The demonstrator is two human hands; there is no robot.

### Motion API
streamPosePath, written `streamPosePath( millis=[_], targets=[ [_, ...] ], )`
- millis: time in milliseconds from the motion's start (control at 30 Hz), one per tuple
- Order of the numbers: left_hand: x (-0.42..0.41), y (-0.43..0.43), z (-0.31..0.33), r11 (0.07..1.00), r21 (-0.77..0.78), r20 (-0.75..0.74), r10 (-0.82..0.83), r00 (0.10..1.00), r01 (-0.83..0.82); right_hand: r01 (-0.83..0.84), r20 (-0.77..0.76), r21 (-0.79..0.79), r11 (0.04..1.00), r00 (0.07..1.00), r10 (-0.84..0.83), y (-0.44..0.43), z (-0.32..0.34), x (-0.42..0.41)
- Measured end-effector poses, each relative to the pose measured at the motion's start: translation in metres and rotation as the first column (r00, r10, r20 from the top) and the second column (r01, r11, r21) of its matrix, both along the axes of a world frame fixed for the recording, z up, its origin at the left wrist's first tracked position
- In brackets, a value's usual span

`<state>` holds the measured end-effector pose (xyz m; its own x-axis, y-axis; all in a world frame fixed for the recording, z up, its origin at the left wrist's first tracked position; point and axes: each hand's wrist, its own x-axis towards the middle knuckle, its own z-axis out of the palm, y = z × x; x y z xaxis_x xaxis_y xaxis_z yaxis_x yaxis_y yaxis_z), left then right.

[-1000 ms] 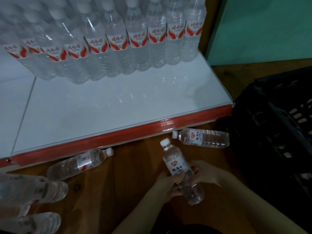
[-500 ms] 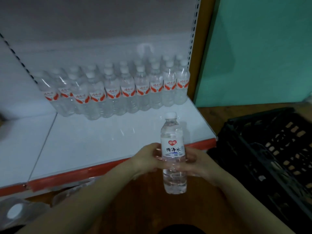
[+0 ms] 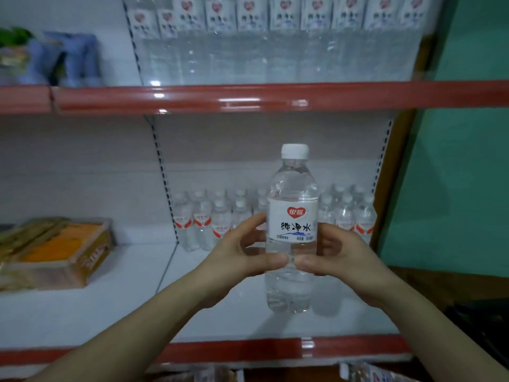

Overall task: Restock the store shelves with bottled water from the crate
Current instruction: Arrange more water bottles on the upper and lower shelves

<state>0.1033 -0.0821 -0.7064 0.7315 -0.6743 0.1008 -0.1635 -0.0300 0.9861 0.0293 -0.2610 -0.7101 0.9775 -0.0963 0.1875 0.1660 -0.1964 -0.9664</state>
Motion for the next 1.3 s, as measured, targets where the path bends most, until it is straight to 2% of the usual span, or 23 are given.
streamPosePath(
  millis=[167,400,633,867,1100,1300],
  targets=[
    [0.012,0.034,0.048,0.974,-0.202,0.126,0.125,0.984,-0.098,-0.036,0.102,-0.056,0.998,0.994,0.041,0.037,0.063,0.019],
    [0.049,0.077,0.129,0.928,-0.347,0.325,0.252,0.911,-0.133,-0.104,0.230,-0.038,0.994,0.967,0.110,0.088,0.156,0.052],
    [0.095,0.113,0.202,0.978,-0.209,0.414,0.109,0.904,-0.021,-0.136,0.262,-0.057,0.989,0.954,0.146,0.119,0.233,0.109],
    [0.151,0.123,0.237,0.960,-0.259,0.433,0.217,0.875,-0.110,-0.086,0.304,-0.142,0.986,0.944,0.126,0.132,0.272,0.180],
    [0.213,0.122,0.251,0.955,-0.158,0.446,0.295,0.845,-0.250,-0.074,0.283,-0.240,0.968,0.949,0.142,0.133,0.283,0.248],
    [0.257,0.109,0.245,0.944,-0.101,0.395,0.328,0.858,-0.314,-0.031,0.262,-0.344,0.938,0.957,0.127,0.131,0.278,0.295]
  ],
)
